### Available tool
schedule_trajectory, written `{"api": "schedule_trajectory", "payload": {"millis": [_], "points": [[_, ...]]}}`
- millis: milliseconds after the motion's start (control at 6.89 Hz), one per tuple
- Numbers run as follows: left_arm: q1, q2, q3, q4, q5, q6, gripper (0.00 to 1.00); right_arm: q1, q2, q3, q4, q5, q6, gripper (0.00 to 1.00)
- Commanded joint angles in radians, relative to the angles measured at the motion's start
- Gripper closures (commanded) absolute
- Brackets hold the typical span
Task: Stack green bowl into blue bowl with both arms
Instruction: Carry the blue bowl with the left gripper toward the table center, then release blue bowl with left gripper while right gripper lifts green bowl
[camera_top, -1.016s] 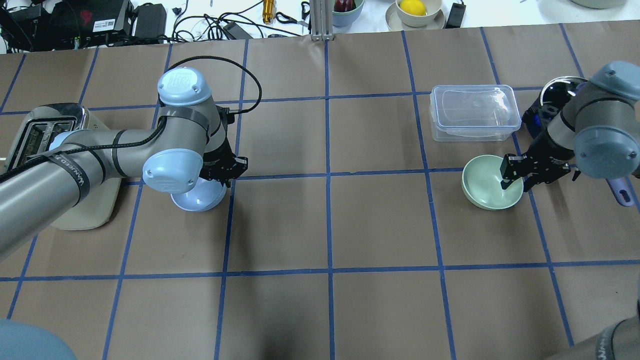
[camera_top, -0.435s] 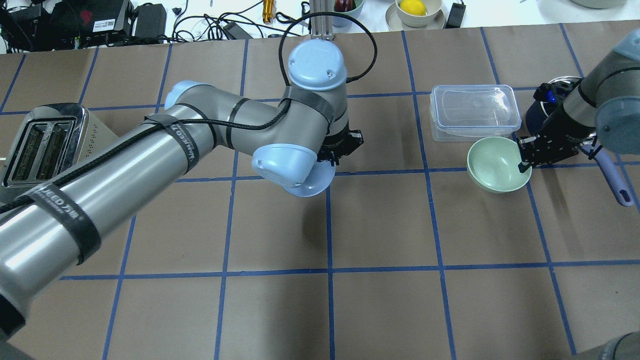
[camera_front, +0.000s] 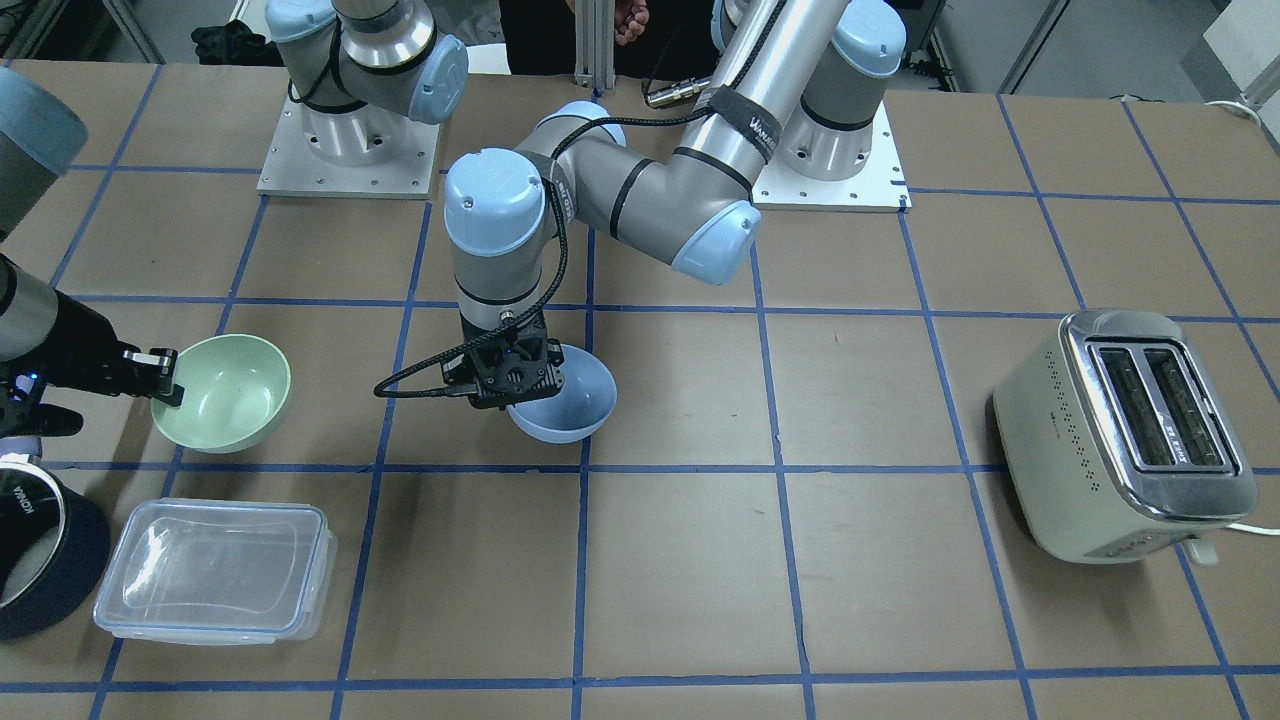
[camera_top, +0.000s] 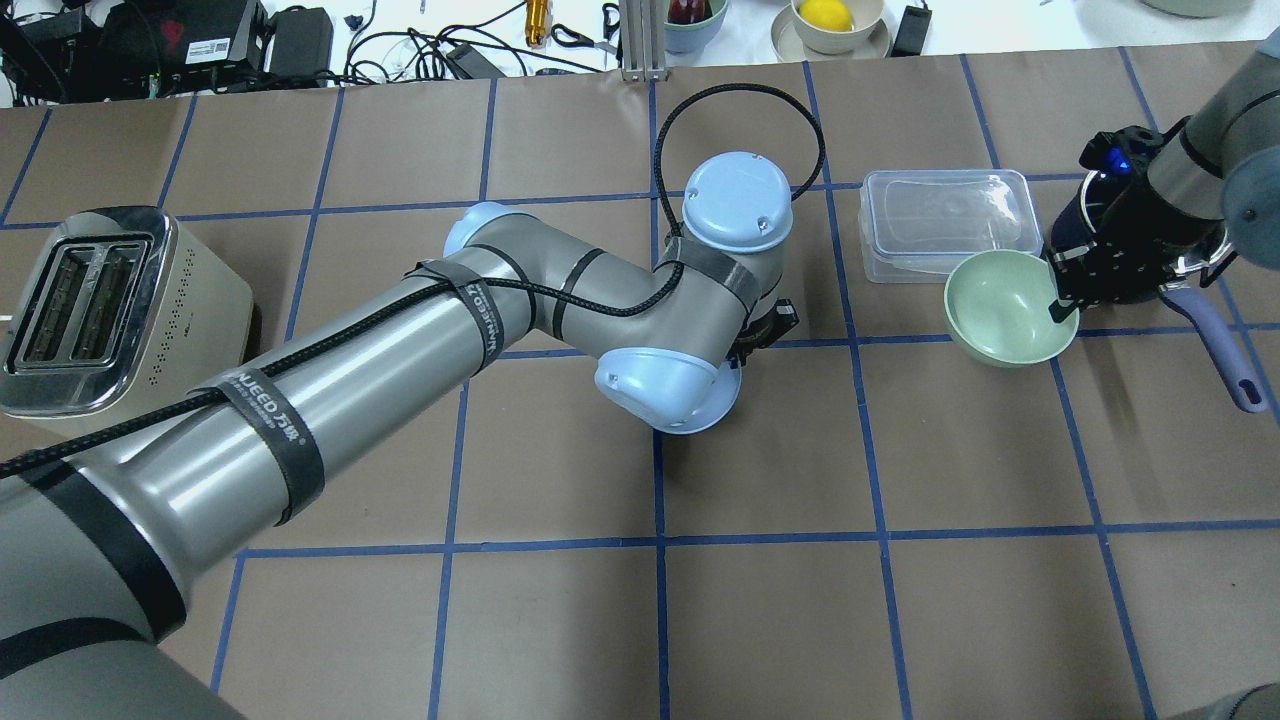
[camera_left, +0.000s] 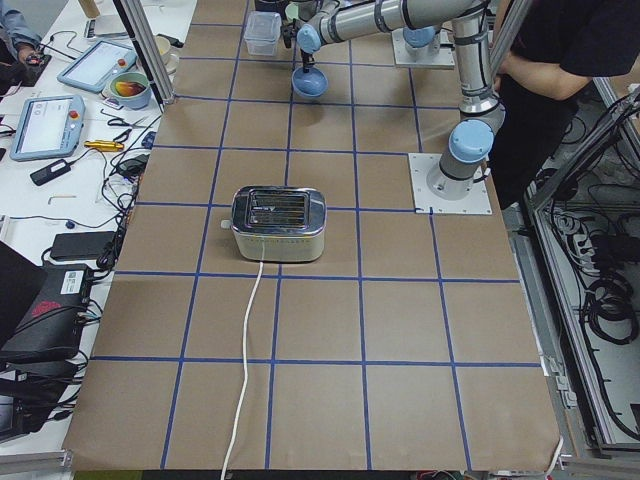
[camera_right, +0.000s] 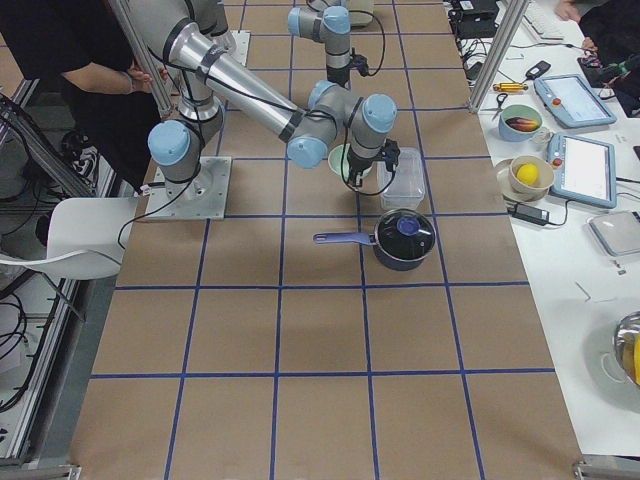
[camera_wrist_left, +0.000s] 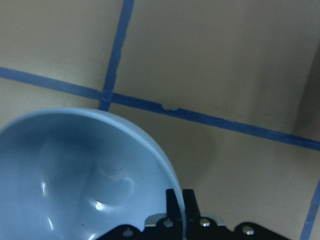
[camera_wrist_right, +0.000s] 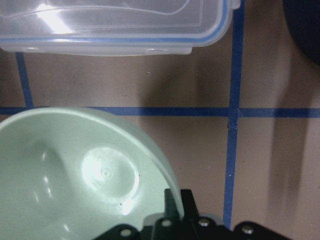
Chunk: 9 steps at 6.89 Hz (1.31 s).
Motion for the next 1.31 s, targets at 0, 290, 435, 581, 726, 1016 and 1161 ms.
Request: {"api": "schedule_trajectory", "payload": {"millis": [0, 290, 435, 581, 726, 1016, 1161], "points": [[-0.004, -0.032, 0.0, 0.04, 0.003, -0.007, 0.71, 0.0, 0.001, -0.001, 0.001, 0.0, -0.013, 1.0], [0.03, 0.026, 0.008, 0.032, 0.027, 0.016, 0.32, 0.001, -0.002, -0.001, 0.004, 0.001, -0.013, 1.0], [0.069, 0.049, 0.006, 0.027, 0.034, 0.021, 0.14, 0.005, -0.005, -0.001, 0.006, 0.009, -0.011, 1.0], [0.099, 0.086, -0.005, 0.011, 0.034, 0.098, 0.07, 0.033, -0.024, -0.003, 0.006, 0.041, 0.001, 1.0], [0.175, 0.126, 0.004, -0.049, 0.031, 0.252, 0.0, 0.097, -0.043, -0.001, 0.015, 0.041, 0.04, 1.0], [0.369, 0.235, 0.001, -0.24, 0.024, 0.558, 0.0, 0.254, -0.082, -0.001, 0.018, 0.054, 0.206, 1.0], [0.449, 0.296, 0.003, -0.303, 0.023, 0.687, 0.0, 0.37, -0.08, -0.001, 0.007, 0.067, 0.366, 1.0]]}}
